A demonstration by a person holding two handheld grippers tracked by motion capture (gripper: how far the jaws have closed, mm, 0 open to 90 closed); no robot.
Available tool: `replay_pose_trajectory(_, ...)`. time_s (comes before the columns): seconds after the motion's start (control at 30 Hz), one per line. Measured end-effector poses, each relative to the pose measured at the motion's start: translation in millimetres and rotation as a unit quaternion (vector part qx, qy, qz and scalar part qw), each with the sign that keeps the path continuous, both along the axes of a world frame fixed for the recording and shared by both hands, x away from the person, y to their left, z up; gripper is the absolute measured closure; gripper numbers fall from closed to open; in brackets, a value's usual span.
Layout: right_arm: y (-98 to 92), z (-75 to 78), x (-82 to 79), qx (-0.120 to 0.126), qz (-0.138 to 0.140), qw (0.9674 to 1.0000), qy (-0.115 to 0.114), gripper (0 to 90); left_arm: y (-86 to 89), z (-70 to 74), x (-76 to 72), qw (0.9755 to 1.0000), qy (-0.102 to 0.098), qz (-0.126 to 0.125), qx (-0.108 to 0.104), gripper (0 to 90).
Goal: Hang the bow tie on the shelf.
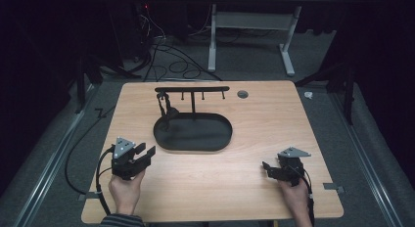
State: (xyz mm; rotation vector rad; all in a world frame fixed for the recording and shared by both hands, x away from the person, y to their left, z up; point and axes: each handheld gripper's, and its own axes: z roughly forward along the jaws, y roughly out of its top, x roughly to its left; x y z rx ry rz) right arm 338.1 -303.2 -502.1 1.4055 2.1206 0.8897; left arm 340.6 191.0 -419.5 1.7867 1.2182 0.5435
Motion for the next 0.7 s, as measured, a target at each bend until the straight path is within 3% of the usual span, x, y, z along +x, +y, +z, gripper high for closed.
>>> replay_pose_trajectory(0.7, 0.1, 0.0, -0.1, 0.0, 0.001, 1.0, 0.0, 28.8, -8.4, -21.3, -2.9, 0.9996, 0.024, -0.011, -0.01, 56.4)
